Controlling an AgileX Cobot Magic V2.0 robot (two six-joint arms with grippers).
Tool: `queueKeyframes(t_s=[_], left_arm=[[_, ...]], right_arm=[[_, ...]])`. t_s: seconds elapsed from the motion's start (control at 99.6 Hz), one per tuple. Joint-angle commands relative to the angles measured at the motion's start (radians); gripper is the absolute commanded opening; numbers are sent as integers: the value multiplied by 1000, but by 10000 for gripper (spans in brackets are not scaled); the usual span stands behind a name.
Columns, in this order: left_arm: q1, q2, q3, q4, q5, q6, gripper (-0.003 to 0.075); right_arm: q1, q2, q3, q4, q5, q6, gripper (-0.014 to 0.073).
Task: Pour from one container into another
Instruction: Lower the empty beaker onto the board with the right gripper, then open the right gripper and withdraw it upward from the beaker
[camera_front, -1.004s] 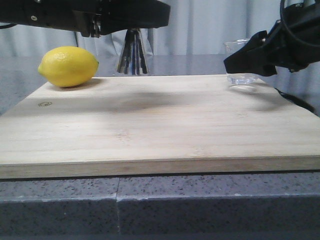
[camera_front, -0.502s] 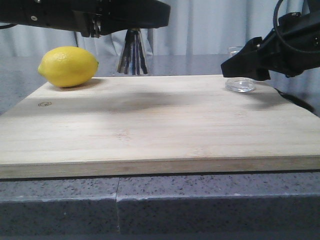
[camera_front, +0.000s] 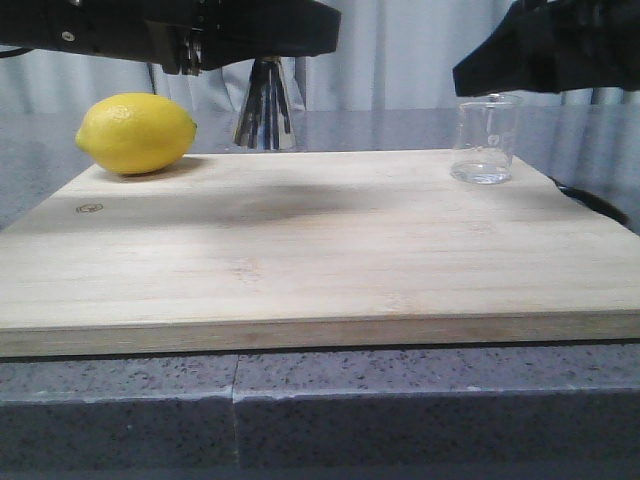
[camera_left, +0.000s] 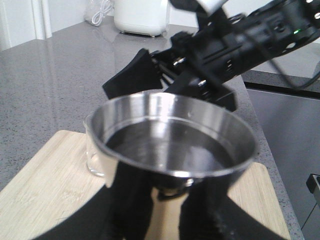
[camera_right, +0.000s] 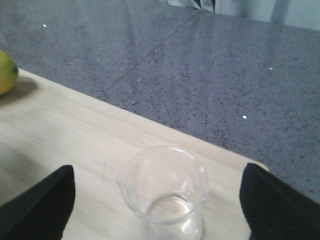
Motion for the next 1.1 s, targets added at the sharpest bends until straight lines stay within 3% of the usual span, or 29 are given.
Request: queueKeyframes(t_s=[0.0, 0.151, 0.432, 0.783, 1.095], left_arm=[[-6, -49, -21, -92, 100, 0, 220], [-6, -49, -21, -92, 100, 0, 220], [-6, -49, -21, -92, 100, 0, 220], [-6, -49, -21, -92, 100, 0, 220], [-6, -49, -21, -92, 100, 0, 220]], right_arm=[[-8, -91, -25, -87, -5, 154, 585], [-8, -193, -25, -251, 82, 332, 585], [-8, -356, -3, -566, 97, 693, 585], [-8, -615, 169, -588, 191, 808, 585], [-8, -664, 183, -592, 188, 842, 585]])
